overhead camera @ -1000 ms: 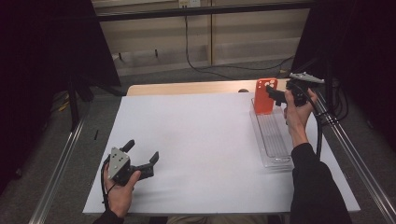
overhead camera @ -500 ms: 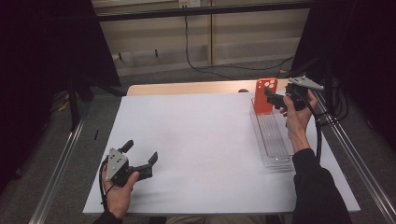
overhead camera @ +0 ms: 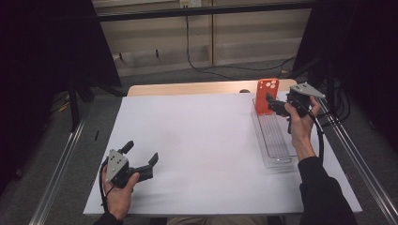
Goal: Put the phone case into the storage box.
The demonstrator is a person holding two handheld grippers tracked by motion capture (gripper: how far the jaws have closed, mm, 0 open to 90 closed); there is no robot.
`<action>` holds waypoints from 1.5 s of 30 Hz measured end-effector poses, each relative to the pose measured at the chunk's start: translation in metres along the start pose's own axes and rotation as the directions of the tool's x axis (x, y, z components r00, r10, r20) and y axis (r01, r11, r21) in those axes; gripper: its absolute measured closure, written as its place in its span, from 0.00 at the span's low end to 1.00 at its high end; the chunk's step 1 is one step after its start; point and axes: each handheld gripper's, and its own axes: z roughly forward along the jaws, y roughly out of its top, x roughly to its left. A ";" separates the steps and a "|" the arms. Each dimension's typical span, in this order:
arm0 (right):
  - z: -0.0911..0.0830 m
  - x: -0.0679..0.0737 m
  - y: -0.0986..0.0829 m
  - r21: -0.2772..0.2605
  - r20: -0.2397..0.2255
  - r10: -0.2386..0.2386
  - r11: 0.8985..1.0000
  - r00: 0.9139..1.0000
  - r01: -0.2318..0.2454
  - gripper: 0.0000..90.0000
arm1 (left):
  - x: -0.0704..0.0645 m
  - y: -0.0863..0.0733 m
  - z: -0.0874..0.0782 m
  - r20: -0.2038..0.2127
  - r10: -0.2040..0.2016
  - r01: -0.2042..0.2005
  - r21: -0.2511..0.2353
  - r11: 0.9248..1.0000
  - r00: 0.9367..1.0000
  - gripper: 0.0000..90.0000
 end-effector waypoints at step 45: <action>-0.071 0.031 -0.021 -0.126 -0.054 -0.056 0.991 0.997 0.048 0.05 | 0.001 0.001 -0.003 -0.015 -0.023 0.023 -0.010 1.000 1.000 0.03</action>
